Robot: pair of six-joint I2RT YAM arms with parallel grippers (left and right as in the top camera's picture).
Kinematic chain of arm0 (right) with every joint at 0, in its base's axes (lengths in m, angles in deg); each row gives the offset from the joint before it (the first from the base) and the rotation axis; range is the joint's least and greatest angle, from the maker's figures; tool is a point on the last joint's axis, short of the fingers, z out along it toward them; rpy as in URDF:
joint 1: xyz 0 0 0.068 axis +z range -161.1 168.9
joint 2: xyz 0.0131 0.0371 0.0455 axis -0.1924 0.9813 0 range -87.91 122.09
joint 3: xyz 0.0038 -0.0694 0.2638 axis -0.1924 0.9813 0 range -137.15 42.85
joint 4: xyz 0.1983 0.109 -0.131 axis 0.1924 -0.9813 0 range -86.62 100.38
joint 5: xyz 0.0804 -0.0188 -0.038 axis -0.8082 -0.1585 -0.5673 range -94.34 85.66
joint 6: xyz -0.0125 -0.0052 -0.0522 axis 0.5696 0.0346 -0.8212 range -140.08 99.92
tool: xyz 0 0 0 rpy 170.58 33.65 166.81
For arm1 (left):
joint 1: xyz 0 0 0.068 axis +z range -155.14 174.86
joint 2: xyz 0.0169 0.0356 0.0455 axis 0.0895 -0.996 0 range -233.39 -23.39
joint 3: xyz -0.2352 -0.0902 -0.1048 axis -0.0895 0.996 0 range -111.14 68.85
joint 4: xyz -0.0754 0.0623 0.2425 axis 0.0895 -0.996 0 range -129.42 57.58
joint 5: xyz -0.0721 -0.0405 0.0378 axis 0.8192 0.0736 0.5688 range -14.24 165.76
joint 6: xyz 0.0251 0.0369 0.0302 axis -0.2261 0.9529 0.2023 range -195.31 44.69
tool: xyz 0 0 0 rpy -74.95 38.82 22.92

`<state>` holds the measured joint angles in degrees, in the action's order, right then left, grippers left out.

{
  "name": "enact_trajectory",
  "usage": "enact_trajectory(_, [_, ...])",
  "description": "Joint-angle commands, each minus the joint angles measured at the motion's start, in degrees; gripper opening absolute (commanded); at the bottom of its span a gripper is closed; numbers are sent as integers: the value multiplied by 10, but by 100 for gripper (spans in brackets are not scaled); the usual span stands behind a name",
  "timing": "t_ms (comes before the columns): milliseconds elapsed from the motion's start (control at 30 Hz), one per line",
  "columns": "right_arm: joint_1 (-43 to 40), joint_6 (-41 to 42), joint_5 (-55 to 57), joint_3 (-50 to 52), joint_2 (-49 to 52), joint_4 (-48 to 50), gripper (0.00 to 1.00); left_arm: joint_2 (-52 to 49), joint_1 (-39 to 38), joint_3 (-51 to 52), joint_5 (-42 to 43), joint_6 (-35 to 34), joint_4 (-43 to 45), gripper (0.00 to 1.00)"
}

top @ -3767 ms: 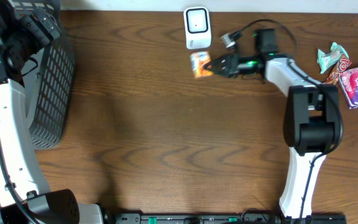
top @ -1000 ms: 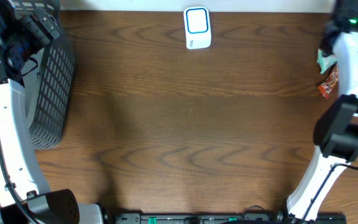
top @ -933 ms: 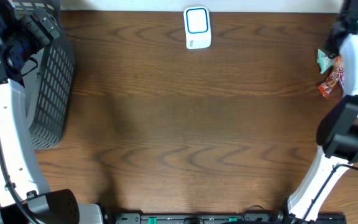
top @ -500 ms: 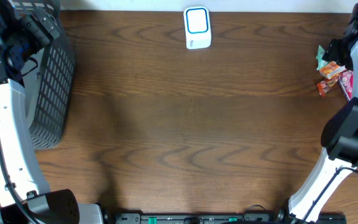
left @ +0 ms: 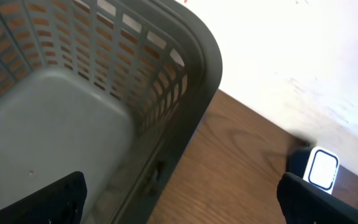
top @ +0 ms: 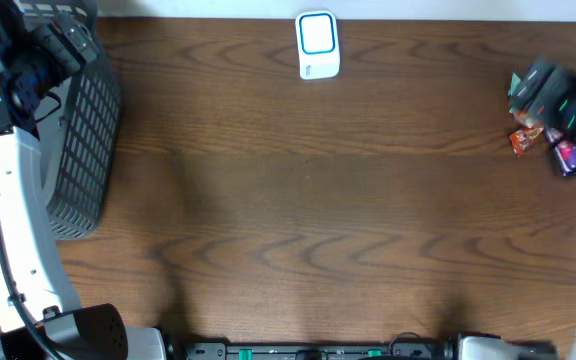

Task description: Scan the item barcode

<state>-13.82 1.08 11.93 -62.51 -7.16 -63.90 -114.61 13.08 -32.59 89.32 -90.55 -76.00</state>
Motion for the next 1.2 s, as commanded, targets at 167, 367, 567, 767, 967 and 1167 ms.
enact_trajectory(167, [111,11,-115,204,-127,-6,99,6,1,-4,1,-5,-1,98])
enact_trajectory(367, [122,11,-145,246,-150,-79,99,6,1,-4,1,-5,-1,98])
enact_trajectory(567, [122,10,-155,246,-149,-144,99,6,1,-4,1,-5,-1,98])
enact_trajectory(767, [122,-16,-153,246,-149,-148,99,6,1,-4,1,-5,-1,98])
enact_trajectory(967, [122,-29,-153,248,-151,-114,99,6,1,-4,1,-5,-1,98])
enact_trajectory(1167, [121,-91,-153,321,-209,4,99,6,1,-4,1,-5,-1,98])
